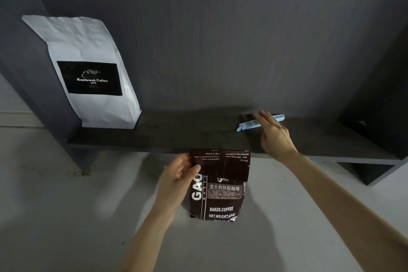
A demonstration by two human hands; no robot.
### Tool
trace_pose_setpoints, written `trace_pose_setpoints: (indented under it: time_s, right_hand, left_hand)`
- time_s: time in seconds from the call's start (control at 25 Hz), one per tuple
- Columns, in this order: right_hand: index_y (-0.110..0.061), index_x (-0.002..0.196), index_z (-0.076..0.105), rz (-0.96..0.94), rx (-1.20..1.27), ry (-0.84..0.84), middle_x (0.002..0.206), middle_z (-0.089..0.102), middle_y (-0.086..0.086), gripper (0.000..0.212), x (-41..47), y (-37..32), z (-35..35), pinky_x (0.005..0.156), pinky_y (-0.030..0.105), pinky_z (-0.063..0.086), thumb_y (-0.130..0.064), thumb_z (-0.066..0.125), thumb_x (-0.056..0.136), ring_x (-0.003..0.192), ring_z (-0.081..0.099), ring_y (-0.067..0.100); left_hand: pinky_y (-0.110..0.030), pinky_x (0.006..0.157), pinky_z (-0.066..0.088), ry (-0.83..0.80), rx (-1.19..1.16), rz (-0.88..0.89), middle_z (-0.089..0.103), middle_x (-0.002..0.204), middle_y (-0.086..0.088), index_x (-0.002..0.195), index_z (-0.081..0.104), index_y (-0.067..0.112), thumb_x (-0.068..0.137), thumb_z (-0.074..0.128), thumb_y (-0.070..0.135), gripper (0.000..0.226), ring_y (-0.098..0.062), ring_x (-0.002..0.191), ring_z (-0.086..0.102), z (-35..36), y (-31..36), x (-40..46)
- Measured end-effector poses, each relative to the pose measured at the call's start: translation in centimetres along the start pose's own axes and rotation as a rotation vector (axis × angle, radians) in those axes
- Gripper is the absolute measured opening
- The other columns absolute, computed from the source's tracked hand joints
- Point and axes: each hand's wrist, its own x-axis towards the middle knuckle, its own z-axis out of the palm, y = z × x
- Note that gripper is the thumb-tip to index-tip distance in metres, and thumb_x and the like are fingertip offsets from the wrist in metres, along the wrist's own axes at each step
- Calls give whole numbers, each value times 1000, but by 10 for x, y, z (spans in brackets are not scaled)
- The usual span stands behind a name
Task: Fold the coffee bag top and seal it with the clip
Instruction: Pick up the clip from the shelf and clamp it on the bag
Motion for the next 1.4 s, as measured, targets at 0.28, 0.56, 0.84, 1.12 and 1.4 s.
trace_pose_setpoints:
  time_s: [0.28, 0.56, 0.84, 1.12, 1.4]
  right_hand:
    - [-13, 118, 50, 11, -93, 51, 128, 52, 12, 40, 2, -3, 0, 109, 48, 21, 4, 42, 83, 122, 42, 32]
    - [-15, 108, 58, -73, -46, 106, 117, 56, 13, 24, -13, -10, -6, 103, 47, 31, -8, 50, 87, 109, 50, 32]
    - [-13, 111, 58, -220, 252, 227, 102, 54, 7, 28, -68, -46, -31, 76, 22, 49, -10, 58, 83, 82, 56, 15]
    - [-26, 115, 57, -312, 322, 208, 86, 49, -23, 34, -127, -64, -48, 69, 9, 44, -17, 60, 82, 86, 53, 3]
    - [-32, 101, 64, -343, 360, 184, 93, 61, -17, 25, -143, -63, -27, 74, 9, 44, -27, 55, 79, 89, 56, -2]
  left_hand:
    - [-1, 67, 44, -7, -5, 3, 70, 86, 13, 91, 61, 26, 81, 57, 6, 22, 9, 82, 62, 1, 0, -4]
    - [-2, 63, 44, -10, 14, 21, 72, 73, 21, 86, 61, 28, 81, 57, 6, 23, 7, 78, 64, 1, 2, -9]
    - [-8, 68, 48, -27, 82, 59, 67, 85, 7, 81, 57, 24, 86, 51, 9, 17, 6, 74, 62, 5, 9, -22]
    - [-30, 80, 49, 15, 134, 159, 70, 80, 13, 82, 59, 30, 73, 53, 34, 11, -6, 83, 64, 5, 10, -40]
    - [-8, 71, 47, -70, 209, 301, 66, 99, 17, 100, 53, 48, 82, 57, 28, 28, 5, 87, 61, 6, 33, -50]
